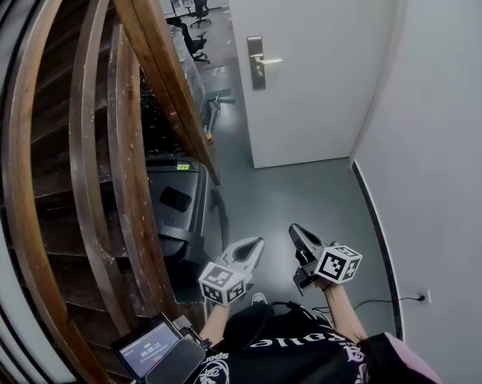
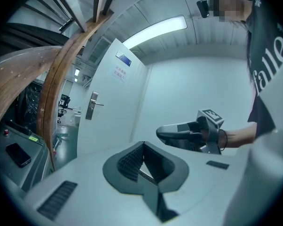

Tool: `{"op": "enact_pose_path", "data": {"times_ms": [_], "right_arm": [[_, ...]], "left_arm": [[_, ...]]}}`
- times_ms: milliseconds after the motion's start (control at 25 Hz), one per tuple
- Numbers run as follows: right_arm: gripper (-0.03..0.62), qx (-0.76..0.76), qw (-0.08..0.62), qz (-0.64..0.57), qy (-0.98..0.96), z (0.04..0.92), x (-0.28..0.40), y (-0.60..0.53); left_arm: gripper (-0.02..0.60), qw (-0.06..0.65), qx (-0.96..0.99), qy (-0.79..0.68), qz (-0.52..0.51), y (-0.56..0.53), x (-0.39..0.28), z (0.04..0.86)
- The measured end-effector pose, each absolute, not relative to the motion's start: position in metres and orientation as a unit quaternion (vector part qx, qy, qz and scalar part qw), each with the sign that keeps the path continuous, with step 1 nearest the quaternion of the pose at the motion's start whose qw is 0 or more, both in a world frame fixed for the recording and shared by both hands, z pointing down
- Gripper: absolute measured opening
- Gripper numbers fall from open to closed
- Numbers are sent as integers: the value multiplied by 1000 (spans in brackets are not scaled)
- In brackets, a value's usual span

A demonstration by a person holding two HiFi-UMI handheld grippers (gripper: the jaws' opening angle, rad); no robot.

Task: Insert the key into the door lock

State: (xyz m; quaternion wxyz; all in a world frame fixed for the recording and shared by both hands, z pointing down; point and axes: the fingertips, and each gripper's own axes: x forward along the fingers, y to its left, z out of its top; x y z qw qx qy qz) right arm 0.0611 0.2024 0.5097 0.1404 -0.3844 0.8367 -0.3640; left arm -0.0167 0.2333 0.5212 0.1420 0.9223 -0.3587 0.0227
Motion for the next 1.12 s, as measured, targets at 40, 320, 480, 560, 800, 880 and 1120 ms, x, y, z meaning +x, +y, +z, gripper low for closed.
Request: {"op": "enact_pose_path", "data": {"times_ms": [40,320,480,560,800,880,1120], "right_arm": [[25,-381,138,-364,838,509,65,208],[25,-366,121,-364,848,507,108,255],[25,-357,117,-362,853,513,131,280],[23,-352,115,-363,855,516,142,292],[25,-341,114,-361,861,520,160,313],[25,-340,114,-360,861,520,164,318],[25,-335,113,-353,866,512,172,326]], "left_arm": [[5,142,921,-363,21,238,-13,520],[5,147,909,-390,-1,279,29,512],[5,149,905,-399,-2,308,54,519],[5,151,902,-405,0,322,65,525],[5,150,899,-412,2,346,88,531],[5,148,899,-413,2,351,93,530],[5,141,898,-418,-1,358,101,522]]}}
